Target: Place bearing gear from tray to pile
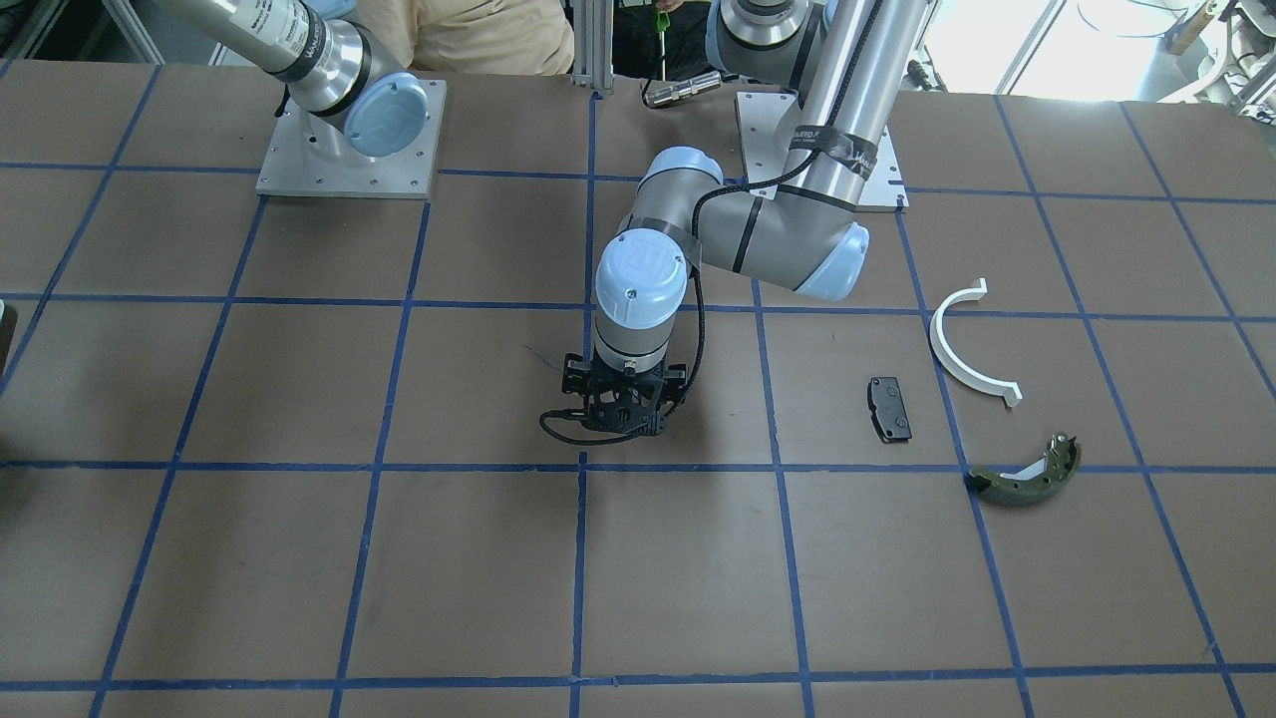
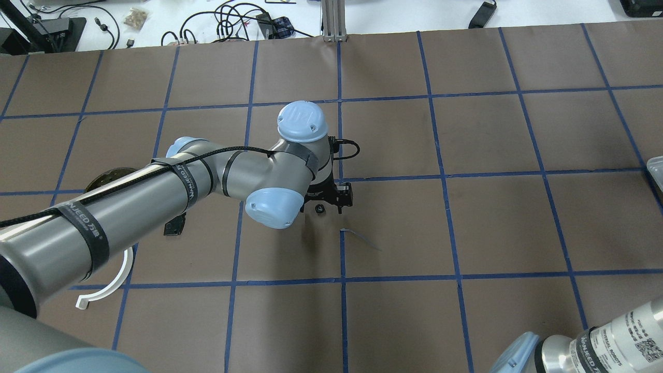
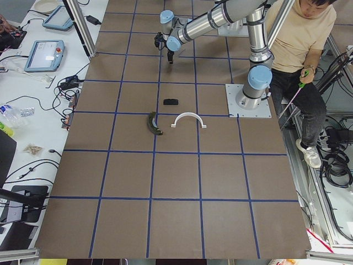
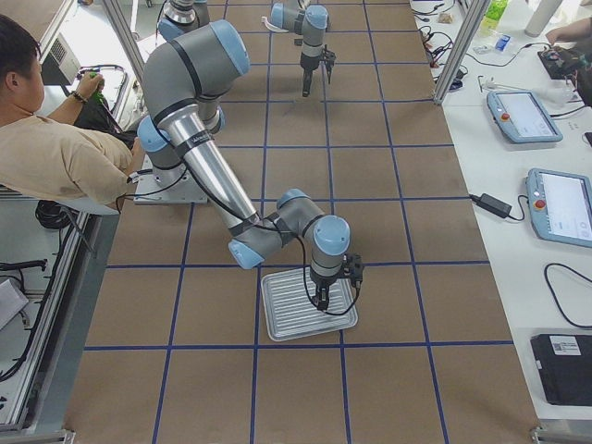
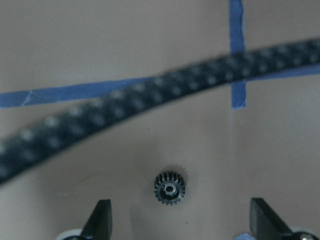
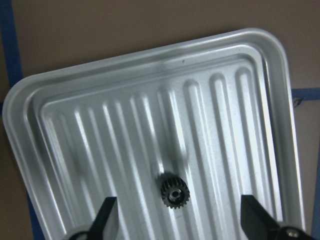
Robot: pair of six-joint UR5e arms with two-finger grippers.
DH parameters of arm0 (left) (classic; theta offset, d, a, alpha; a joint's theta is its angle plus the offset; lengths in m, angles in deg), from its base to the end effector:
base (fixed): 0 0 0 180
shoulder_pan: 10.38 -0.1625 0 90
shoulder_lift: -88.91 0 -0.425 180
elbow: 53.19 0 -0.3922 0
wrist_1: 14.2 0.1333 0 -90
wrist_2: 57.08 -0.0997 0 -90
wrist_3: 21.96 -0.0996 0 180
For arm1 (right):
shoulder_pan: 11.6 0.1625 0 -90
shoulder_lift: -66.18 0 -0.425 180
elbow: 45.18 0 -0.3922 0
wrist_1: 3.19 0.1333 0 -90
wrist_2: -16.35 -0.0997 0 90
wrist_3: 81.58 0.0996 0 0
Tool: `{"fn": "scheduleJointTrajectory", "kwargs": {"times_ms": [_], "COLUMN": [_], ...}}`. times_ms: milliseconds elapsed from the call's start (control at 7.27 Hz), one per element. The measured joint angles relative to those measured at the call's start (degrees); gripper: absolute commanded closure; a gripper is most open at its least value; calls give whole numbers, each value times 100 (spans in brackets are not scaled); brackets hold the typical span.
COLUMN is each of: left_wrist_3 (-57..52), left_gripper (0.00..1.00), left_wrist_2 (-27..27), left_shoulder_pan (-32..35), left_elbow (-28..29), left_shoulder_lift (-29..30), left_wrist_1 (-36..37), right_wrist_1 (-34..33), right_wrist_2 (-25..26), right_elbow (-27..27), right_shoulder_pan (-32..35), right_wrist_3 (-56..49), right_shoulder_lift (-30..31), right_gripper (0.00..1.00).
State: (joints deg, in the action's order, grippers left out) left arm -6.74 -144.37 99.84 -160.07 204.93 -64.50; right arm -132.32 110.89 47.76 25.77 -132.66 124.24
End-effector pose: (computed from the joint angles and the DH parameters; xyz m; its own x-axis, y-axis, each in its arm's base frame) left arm -0.3257 -0.4850 0.1725 -0.9959 0.0848 0.0309 0.0867 0.9940 0.0663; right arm -0.4431 -0.4962 0.2072 -0.9938 0.0290 0.1072 0.0308 0.9994 0.0149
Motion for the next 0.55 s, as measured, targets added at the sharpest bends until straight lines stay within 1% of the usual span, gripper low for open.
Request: {"fn": "scheduleJointTrajectory", "kwargs": {"times_ms": [138, 413, 550], "left_wrist_3": [-16, -47, -72], "left_gripper": [37, 68, 80], "left_wrist_2": [-3, -19, -23], "left_shoulder_pan": [-9, -20, -23], "left_elbow": [-130, -219, -227], "left_shoulder_lift": [10, 4, -9], "left_wrist_1": [332, 588, 614], "right_wrist_1": [34, 123, 139], "right_wrist_2": [-4, -6, -22], "right_elbow": [-8, -11, -14], "right_shoulder_pan": [-34, -58, -78], "right_wrist_3": [-55, -98, -119], "right_shoulder_lift": [-25, -82, -107], "right_gripper": [34, 41, 42]}}
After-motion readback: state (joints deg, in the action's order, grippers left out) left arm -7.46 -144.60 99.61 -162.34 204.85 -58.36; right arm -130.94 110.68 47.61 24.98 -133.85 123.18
